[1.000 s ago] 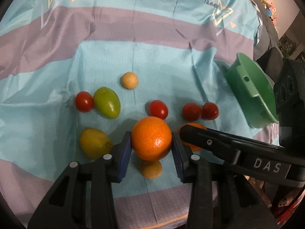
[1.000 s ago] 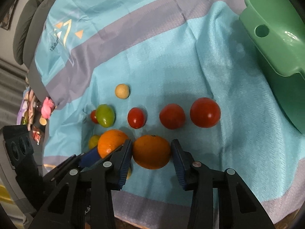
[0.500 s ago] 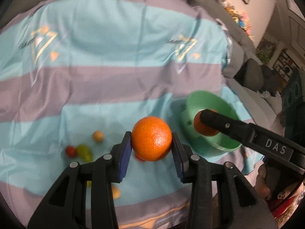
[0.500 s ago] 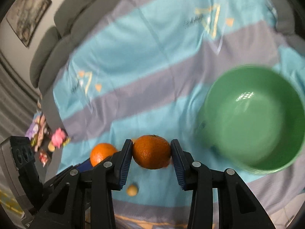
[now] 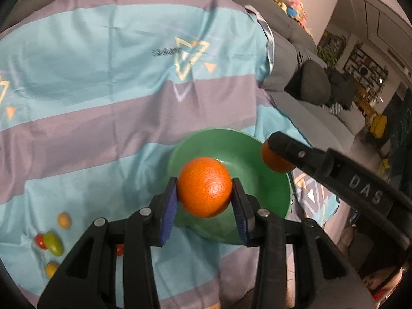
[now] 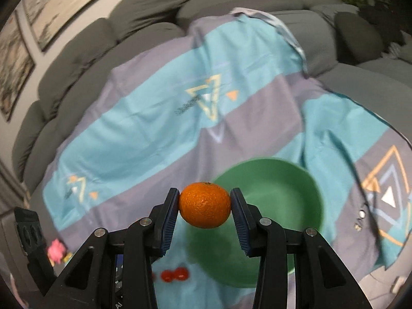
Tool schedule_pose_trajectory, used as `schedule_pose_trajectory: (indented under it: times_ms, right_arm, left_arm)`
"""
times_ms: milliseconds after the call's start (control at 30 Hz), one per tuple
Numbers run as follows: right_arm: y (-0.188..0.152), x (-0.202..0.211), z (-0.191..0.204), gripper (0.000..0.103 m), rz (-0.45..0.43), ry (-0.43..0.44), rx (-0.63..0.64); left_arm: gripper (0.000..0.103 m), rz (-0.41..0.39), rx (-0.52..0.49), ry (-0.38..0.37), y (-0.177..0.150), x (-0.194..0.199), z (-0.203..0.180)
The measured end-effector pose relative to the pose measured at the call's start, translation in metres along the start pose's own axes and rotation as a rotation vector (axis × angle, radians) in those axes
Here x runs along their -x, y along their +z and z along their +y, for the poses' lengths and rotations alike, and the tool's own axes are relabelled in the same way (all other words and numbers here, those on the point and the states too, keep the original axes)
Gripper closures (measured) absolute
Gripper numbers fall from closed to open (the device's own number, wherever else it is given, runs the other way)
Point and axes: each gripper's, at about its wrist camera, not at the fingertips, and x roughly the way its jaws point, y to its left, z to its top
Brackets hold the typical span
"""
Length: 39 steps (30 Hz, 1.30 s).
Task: Organize fruits
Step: 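Carry both oranges over the green bowl and release them inside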
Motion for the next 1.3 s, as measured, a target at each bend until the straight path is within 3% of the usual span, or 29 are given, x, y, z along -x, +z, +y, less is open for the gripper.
schedule_pose_trajectory:
  times_ms: [200,467,1300]
  right_arm:
    - [-0.004,-0.018,-0.033,0.06,0.056,-0.073,-0.048]
    - [-0.012,-0.034,-0.048,0.06,0.102,-0.129,-0.052]
    - [-0.016,-0.051,-0.062,0.06,0.149,-0.221,-0.053]
  left_arm:
    - [0.063,0.068,-0.025,0.0,-0.001,-0.036,-0.011]
    - [0.063,0.132,-0.035,0.014,-0.01,-0.063,-0.012]
    - [0.063,0.185,-0.046,0.026,-0.014,-0.09,-0.016]
